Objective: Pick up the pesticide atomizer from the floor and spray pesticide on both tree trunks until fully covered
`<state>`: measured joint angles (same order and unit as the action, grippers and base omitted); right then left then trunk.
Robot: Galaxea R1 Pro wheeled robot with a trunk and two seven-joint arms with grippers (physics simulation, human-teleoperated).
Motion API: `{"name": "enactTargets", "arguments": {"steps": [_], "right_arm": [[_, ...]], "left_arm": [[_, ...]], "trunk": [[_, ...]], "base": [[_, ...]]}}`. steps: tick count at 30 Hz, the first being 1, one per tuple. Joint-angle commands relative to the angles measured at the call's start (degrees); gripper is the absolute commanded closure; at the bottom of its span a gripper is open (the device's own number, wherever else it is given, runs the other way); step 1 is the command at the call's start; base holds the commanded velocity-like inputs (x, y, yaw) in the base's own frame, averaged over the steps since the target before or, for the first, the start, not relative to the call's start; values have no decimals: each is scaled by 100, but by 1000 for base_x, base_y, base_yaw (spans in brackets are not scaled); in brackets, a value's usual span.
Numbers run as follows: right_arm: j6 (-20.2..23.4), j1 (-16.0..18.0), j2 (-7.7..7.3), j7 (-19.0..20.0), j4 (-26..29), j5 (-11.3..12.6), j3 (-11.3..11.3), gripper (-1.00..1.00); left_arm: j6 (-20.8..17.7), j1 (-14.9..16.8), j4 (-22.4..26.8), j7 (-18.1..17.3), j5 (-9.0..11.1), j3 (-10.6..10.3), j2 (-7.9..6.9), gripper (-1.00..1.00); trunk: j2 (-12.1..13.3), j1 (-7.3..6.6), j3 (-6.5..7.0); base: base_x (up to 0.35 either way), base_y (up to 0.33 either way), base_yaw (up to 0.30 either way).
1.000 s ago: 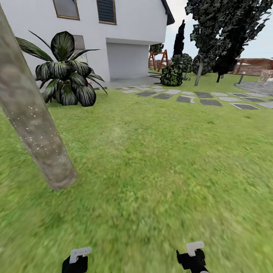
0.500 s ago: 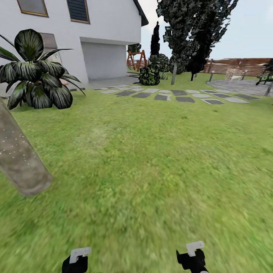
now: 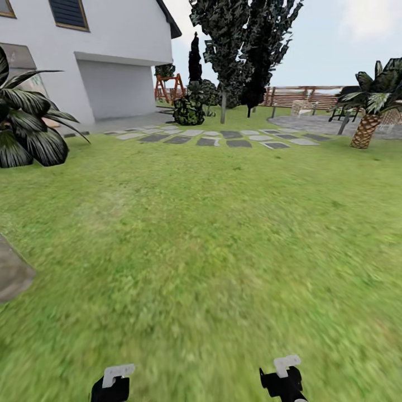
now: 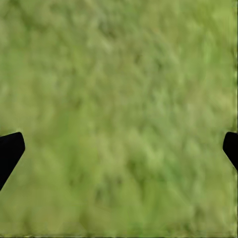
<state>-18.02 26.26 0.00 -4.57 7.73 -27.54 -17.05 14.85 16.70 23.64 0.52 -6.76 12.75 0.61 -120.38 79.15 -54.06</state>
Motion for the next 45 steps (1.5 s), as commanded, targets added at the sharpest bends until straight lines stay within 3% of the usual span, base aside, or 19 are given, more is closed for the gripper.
{"name": "enactTargets", "arguments": {"steps": [1, 45], "right_arm": [[0, -1, 0, 0, 0, 0, 0, -100], [0, -1, 9, 1, -9, -4, 0, -100]], "left_arm": [[0, 0, 1, 0, 0, 0, 0, 100], [0, 0, 1, 0, 0, 3, -9, 100]], "trunk": [[0, 0, 0], [0, 0, 0]], "base": [[-187, -244, -300], [-165, -245, -300]]}}
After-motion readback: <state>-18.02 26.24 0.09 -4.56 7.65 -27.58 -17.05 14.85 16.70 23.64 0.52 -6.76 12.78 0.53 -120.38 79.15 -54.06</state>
